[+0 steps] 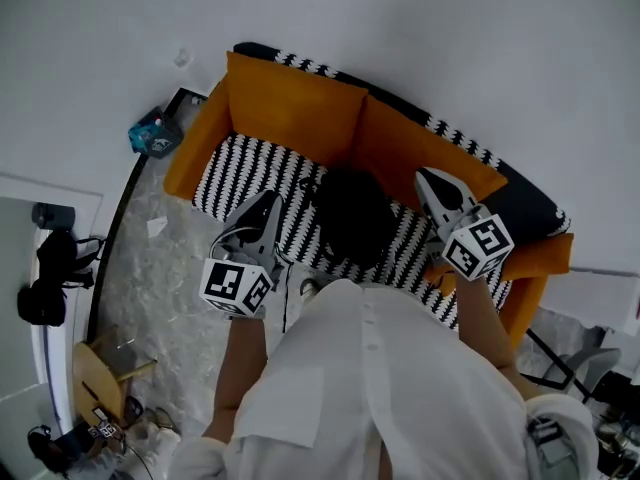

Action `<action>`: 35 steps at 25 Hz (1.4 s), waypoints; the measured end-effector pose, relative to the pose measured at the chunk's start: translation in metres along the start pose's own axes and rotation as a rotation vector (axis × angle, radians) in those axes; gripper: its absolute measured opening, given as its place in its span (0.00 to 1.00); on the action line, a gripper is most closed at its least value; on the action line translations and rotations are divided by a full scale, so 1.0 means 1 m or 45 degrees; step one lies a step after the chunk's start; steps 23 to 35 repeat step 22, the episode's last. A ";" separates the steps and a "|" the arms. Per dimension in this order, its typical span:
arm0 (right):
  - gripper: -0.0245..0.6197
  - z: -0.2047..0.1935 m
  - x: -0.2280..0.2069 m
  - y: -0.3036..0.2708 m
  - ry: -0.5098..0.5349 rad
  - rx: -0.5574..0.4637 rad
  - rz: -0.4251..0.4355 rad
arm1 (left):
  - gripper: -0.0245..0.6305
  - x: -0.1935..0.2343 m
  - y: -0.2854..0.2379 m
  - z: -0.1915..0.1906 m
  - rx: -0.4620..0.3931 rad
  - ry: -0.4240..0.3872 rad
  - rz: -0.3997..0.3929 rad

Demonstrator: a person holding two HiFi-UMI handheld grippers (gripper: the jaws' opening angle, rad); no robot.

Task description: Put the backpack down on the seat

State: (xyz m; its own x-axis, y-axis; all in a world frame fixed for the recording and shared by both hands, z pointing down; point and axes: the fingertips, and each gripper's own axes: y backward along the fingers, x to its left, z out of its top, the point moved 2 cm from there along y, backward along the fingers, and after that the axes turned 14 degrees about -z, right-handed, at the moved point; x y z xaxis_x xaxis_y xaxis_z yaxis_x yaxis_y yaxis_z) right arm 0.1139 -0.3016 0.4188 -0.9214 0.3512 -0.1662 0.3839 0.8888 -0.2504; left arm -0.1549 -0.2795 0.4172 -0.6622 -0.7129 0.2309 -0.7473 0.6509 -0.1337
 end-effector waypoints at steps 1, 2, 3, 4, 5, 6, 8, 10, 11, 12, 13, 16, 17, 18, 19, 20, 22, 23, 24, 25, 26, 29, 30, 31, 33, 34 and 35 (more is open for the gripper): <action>0.06 0.002 0.000 0.001 -0.004 -0.009 0.002 | 0.14 0.000 0.002 0.000 -0.006 0.003 0.002; 0.06 0.004 0.001 0.002 -0.010 -0.016 0.003 | 0.14 -0.001 0.003 0.001 -0.014 0.011 0.000; 0.06 0.006 0.001 0.003 -0.015 -0.023 0.006 | 0.14 -0.002 0.005 0.001 -0.023 0.019 -0.004; 0.06 0.007 0.003 0.003 -0.018 -0.030 0.011 | 0.14 -0.002 0.007 0.001 -0.031 0.027 -0.009; 0.06 0.008 0.004 0.004 -0.018 -0.035 0.016 | 0.14 -0.003 0.008 0.001 -0.036 0.031 -0.013; 0.06 0.008 0.005 0.004 -0.017 -0.035 0.018 | 0.14 -0.004 0.009 0.001 -0.037 0.035 -0.016; 0.06 0.008 0.006 0.005 -0.012 -0.028 0.013 | 0.14 -0.005 0.010 0.001 -0.037 0.040 -0.022; 0.06 0.007 0.006 0.006 -0.013 -0.025 0.009 | 0.14 -0.007 0.010 0.001 -0.040 0.044 -0.030; 0.06 0.007 0.006 0.007 -0.015 -0.027 0.010 | 0.14 -0.008 0.010 0.001 -0.042 0.044 -0.033; 0.06 0.008 0.006 0.008 -0.015 -0.030 0.012 | 0.14 -0.009 0.010 0.001 -0.045 0.044 -0.035; 0.06 0.009 0.006 0.008 -0.016 -0.033 0.014 | 0.14 -0.009 0.010 0.002 -0.047 0.043 -0.036; 0.06 0.009 0.006 0.010 -0.022 -0.036 0.009 | 0.13 -0.010 0.010 0.003 -0.050 0.041 -0.040; 0.06 0.009 0.006 0.010 -0.022 -0.037 0.009 | 0.13 -0.010 0.010 0.003 -0.050 0.040 -0.041; 0.06 0.009 0.006 0.011 -0.020 -0.039 0.009 | 0.13 -0.010 0.011 0.003 -0.049 0.039 -0.042; 0.06 0.010 0.007 0.011 -0.019 -0.040 0.009 | 0.13 -0.010 0.011 0.002 -0.047 0.038 -0.043; 0.06 0.010 0.007 0.012 -0.019 -0.042 0.009 | 0.13 -0.011 0.012 0.002 -0.044 0.037 -0.044; 0.06 0.010 0.008 0.013 -0.018 -0.044 0.010 | 0.13 -0.012 0.012 0.002 -0.038 0.034 -0.046; 0.06 0.010 0.008 0.013 -0.018 -0.044 0.010 | 0.13 -0.012 0.012 0.002 -0.038 0.034 -0.046; 0.06 0.010 0.008 0.013 -0.018 -0.044 0.010 | 0.13 -0.012 0.012 0.002 -0.038 0.034 -0.046; 0.06 0.010 0.008 0.013 -0.018 -0.044 0.010 | 0.13 -0.012 0.012 0.002 -0.038 0.034 -0.046; 0.06 0.010 0.008 0.013 -0.018 -0.044 0.010 | 0.13 -0.012 0.012 0.002 -0.038 0.034 -0.046; 0.06 0.010 0.008 0.013 -0.018 -0.044 0.010 | 0.13 -0.012 0.012 0.002 -0.038 0.034 -0.046; 0.06 0.010 0.008 0.013 -0.018 -0.044 0.010 | 0.13 -0.012 0.012 0.002 -0.038 0.034 -0.046; 0.06 0.010 0.008 0.013 -0.018 -0.044 0.010 | 0.13 -0.012 0.012 0.002 -0.038 0.034 -0.046; 0.06 0.010 0.008 0.013 -0.018 -0.044 0.010 | 0.13 -0.012 0.012 0.002 -0.038 0.034 -0.046; 0.06 0.010 0.008 0.013 -0.018 -0.044 0.010 | 0.13 -0.012 0.012 0.002 -0.038 0.034 -0.046; 0.06 0.010 0.008 0.013 -0.018 -0.044 0.010 | 0.13 -0.012 0.012 0.002 -0.038 0.034 -0.046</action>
